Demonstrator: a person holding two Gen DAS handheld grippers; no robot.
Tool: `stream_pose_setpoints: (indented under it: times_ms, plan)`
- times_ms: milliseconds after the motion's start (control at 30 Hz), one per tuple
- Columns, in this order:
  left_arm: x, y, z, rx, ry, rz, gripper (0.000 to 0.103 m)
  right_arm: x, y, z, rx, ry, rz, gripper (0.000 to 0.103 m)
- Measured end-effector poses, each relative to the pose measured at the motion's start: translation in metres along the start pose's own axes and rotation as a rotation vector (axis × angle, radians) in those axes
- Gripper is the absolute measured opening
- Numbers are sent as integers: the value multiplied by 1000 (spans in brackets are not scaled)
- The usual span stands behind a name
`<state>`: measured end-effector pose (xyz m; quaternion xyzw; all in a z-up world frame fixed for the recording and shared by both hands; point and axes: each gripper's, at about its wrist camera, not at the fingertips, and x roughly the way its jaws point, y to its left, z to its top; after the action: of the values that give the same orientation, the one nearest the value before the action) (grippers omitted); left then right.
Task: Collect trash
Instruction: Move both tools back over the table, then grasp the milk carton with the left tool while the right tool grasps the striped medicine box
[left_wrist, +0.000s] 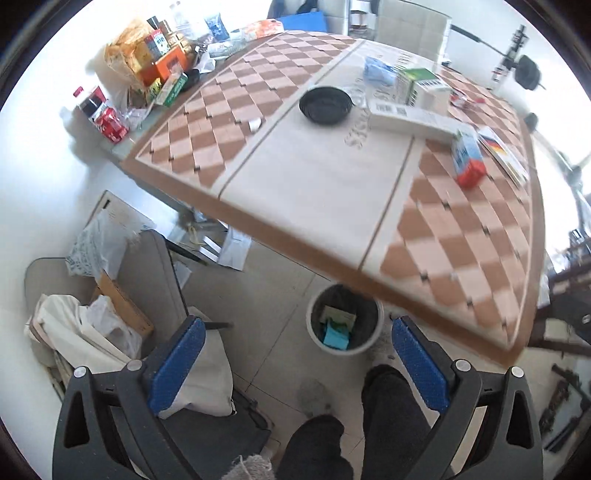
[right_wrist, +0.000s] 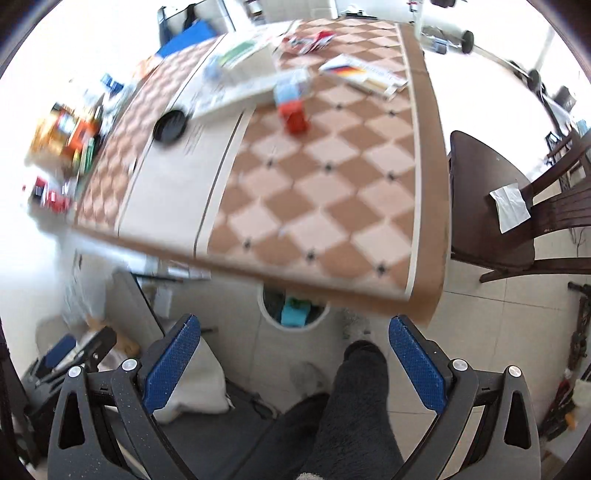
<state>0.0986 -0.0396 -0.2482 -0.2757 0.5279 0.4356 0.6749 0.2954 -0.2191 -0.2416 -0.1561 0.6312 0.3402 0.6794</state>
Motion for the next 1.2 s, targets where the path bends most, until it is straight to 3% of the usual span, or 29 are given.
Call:
stream_pose_setpoints:
  times_ms: [133,233,367,467,500,533,567,700,767,933,1033,1100,1133,1200]
  plan:
    - [16,-36,54,-48,64,-87,103,1,-22,74,-16,-35,-63,103]
    - [32,-79,95,-46,111,-154,103,24,-45,139,-50,-5,-119,103]
    - [68,-155,150,36,199,-230,103,63,-80,229,-111,66,-174,103]
    - [99,-203,177,99,261,-245,101,94,-100,274,-163,124,-197,103]
    - [110,-215,183,117,279,-246,99,103,-104,286,-188,141,-211,103]
    - [119,-227,187,136,297,-239,90,114,-105,296,-215,156,-216,103]
    - [127,-237,190,150,315,-232,84,124,-106,302,-240,171,-224,103]
    - [153,-249,192,160,376,-210,28,159,-100,330,-344,229,-246,103]
    - [152,-242,191,137,361,-214,27,175,-93,339,-391,249,-255,103]
    - [145,-213,176,89,322,-108,27,205,-72,356,-477,257,-267,103]
    - [143,-192,165,34,321,-94,27,218,-65,360,-500,253,-267,103]
    - [142,-184,160,14,326,-96,27,220,-66,359,-473,243,-235,94]
    - [141,-182,158,8,328,-100,27,219,-68,358,-442,245,-205,86]
    - [141,-180,157,3,330,-106,27,220,-73,351,-383,270,-205,84]
